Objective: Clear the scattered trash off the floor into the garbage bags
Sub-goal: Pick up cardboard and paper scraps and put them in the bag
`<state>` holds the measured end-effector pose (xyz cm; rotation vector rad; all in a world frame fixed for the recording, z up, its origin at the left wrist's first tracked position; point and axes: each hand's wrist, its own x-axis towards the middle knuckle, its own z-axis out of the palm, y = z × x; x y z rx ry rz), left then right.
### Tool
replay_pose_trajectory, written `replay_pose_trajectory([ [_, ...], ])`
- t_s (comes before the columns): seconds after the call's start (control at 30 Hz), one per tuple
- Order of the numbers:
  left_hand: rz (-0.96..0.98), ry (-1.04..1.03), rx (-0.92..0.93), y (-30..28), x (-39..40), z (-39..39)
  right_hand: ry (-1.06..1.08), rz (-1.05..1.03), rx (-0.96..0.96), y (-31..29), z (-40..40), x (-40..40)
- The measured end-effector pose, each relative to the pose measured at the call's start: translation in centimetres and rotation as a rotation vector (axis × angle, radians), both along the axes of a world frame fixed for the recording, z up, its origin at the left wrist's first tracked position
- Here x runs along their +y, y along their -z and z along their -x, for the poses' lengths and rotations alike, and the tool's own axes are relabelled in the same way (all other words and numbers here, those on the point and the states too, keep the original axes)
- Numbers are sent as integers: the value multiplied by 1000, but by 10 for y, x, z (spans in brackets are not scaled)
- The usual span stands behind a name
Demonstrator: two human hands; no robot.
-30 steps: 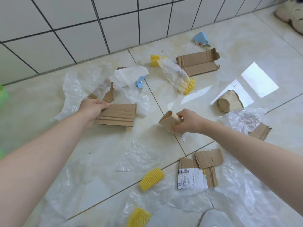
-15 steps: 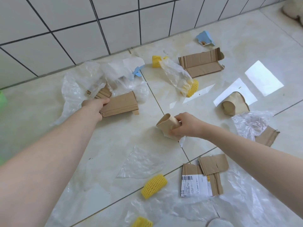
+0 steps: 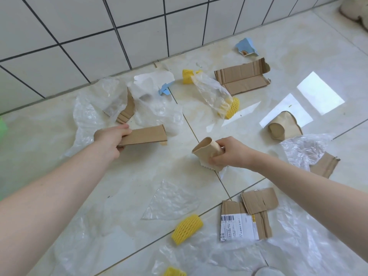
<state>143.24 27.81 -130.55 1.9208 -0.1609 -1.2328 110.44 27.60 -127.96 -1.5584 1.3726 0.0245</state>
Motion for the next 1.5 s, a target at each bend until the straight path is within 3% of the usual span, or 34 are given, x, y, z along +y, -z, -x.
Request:
replay_pose_trajectory([
  [0.83, 129, 141, 288, -25, -36, 18, 3, 18, -45, -9, -12, -17],
  [1.07, 44, 138, 325, -83, 39, 27, -27, 134, -76, -46, -19, -5],
  [1.23, 37, 270, 133, -131, 112, 5, -22, 215, -122, -73, -29, 11],
  [1.5, -165, 244, 126, -73, 221, -27, -166, 208, -82, -73, -77, 52],
])
